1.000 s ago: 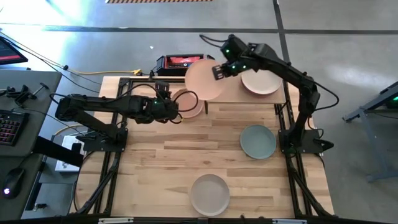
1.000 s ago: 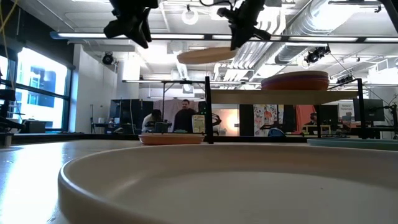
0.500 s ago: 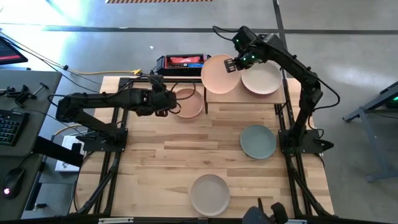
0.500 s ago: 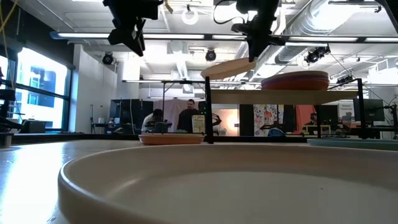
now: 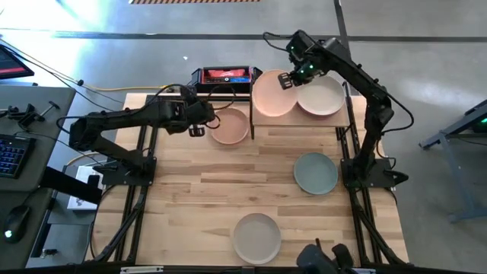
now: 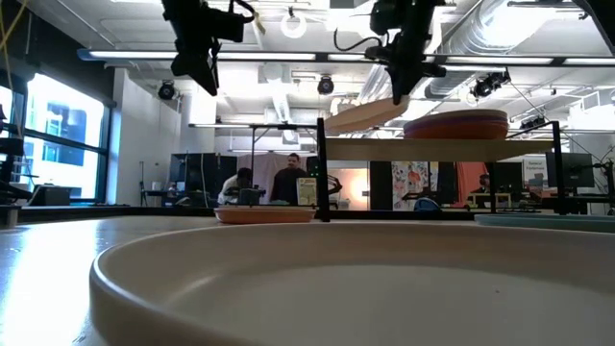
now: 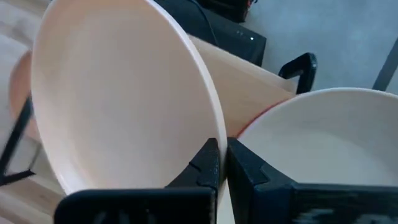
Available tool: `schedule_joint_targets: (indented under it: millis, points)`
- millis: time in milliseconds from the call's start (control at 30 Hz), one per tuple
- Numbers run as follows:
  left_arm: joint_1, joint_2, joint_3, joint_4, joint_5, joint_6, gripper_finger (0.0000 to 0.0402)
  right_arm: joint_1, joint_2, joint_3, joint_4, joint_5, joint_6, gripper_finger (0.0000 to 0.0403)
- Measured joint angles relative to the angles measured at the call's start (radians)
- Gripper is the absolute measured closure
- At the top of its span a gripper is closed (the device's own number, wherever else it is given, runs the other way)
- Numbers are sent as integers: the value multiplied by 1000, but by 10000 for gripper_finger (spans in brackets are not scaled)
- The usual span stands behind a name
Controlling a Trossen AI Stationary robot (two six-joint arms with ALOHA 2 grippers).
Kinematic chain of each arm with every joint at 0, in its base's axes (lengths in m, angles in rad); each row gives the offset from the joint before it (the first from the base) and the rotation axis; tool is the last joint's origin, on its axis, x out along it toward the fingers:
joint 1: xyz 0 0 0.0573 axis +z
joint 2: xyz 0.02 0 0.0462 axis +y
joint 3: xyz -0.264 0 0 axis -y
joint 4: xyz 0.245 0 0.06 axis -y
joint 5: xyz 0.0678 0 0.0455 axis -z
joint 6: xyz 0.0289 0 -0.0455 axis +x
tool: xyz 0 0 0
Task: Place and stack plates onto a shelf
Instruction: Put the light orange plate on the shelf
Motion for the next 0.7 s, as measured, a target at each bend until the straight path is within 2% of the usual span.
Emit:
schedule_joint_targets:
  millis: [267, 700]
  points:
    - [38, 0, 0, 1, 0, 0, 275, 8, 55, -1, 0, 2, -40, 402]
    - [45, 0, 0, 2, 0, 1, 275, -21, 58, -1, -22, 47, -59, 402]
